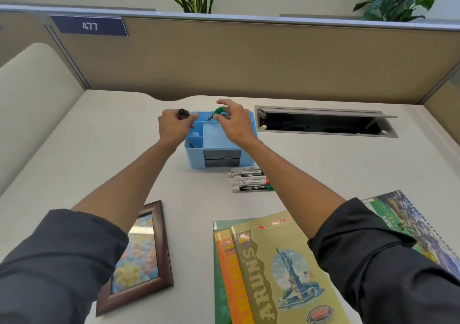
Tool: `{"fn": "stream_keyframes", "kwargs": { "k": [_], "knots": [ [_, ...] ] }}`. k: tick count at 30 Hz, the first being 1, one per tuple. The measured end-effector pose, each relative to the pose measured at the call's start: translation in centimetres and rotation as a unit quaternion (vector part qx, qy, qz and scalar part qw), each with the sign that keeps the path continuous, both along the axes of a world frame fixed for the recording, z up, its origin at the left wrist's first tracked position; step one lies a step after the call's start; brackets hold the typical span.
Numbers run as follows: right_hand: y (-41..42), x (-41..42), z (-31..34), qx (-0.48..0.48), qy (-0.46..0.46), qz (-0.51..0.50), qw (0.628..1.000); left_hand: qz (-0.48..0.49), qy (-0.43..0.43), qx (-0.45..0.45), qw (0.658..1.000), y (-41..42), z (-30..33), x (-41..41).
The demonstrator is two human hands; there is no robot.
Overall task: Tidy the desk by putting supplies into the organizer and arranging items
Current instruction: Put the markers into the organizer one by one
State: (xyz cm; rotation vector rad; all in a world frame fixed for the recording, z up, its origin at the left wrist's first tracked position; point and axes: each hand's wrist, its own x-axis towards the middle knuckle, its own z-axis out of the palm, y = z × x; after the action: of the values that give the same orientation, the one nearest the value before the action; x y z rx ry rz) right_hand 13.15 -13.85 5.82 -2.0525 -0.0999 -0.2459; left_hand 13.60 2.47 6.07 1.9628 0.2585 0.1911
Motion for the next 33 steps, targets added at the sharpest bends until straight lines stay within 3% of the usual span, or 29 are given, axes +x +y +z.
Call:
{"fn": "stream_keyframes", "kwargs": {
  "k": [10,22,33],
  "knots": [
    [-1.2,-1.4,-0.5,-0.036,0.004,0.023,0.999,-0.007,-0.01,0.055,0.998,0.4,-0.7,-0.7],
    [-5.2,-4.2,-1.9,-0.066,0.0,-0.022,0.998,-0.055,-0.11,0.12,0.985,-2.6,-1.8,-4.9],
    [-9.3,-8.7,-4.2,-0.227,0.053,-0.011,0.972,-0.191,-0.112,0.18,0.958,-7.8,-4.6,-10.6]
  ]
}}
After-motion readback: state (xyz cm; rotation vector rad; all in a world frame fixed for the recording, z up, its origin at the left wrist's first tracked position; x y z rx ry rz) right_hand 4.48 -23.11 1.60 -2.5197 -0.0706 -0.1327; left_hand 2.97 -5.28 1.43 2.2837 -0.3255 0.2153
